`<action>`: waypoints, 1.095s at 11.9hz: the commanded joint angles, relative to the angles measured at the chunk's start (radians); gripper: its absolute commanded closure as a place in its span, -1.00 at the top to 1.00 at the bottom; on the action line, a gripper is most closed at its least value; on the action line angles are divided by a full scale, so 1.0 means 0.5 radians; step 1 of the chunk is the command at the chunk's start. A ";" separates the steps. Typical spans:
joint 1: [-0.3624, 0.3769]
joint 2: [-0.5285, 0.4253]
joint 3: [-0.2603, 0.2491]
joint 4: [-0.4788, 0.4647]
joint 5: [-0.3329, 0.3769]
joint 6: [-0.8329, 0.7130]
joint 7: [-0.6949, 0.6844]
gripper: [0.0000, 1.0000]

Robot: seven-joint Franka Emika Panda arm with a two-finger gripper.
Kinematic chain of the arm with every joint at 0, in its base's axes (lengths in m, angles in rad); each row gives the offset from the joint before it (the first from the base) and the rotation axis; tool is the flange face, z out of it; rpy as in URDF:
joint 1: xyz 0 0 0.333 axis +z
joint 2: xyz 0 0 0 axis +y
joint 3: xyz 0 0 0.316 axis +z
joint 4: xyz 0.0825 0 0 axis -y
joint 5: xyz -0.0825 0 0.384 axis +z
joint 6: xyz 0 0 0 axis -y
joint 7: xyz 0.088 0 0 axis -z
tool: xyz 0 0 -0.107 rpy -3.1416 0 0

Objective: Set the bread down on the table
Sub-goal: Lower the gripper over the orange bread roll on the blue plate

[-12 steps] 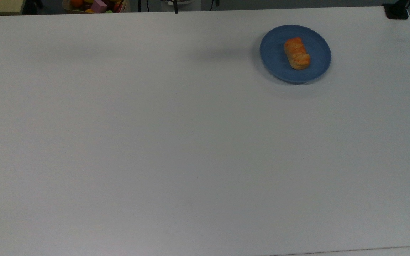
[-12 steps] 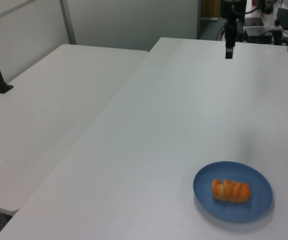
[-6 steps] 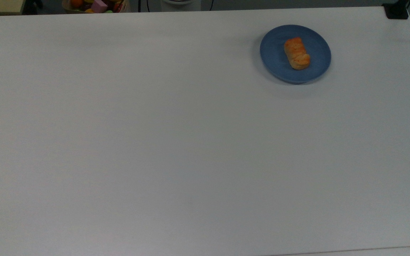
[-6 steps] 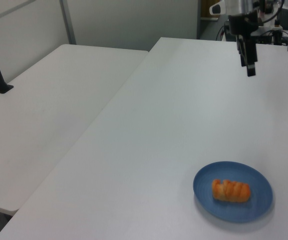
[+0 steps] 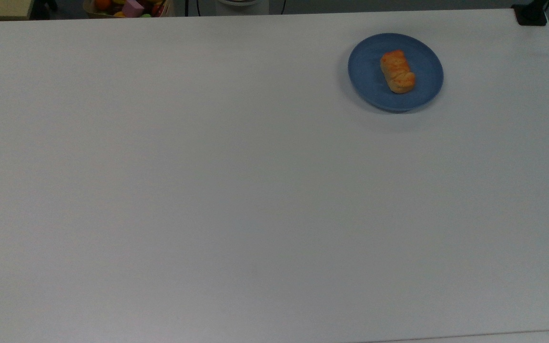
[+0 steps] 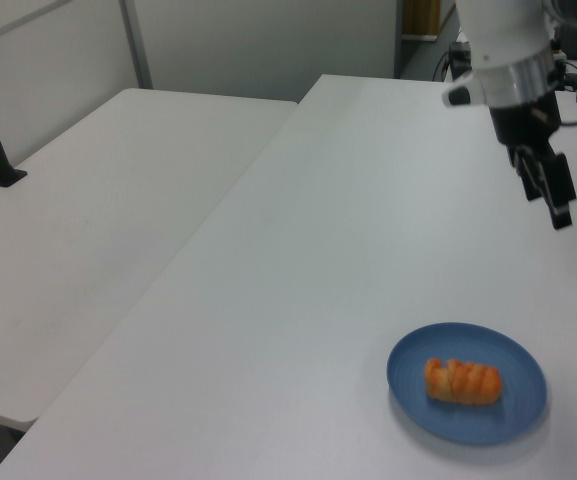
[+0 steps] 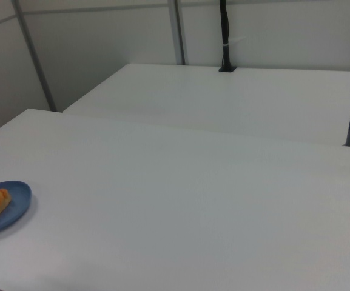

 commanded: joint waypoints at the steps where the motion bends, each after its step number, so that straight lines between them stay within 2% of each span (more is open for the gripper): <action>1: -0.003 0.071 0.133 -0.162 0.059 0.272 0.180 1.00; 6: -0.003 0.216 0.278 -0.444 0.056 0.926 0.488 1.00; 10: -0.003 0.366 0.299 -0.466 0.032 1.239 0.617 1.00; 11: -0.003 0.400 0.302 -0.466 0.004 1.283 0.687 1.00; 13: -0.003 0.491 0.324 -0.466 -0.173 1.420 0.846 1.00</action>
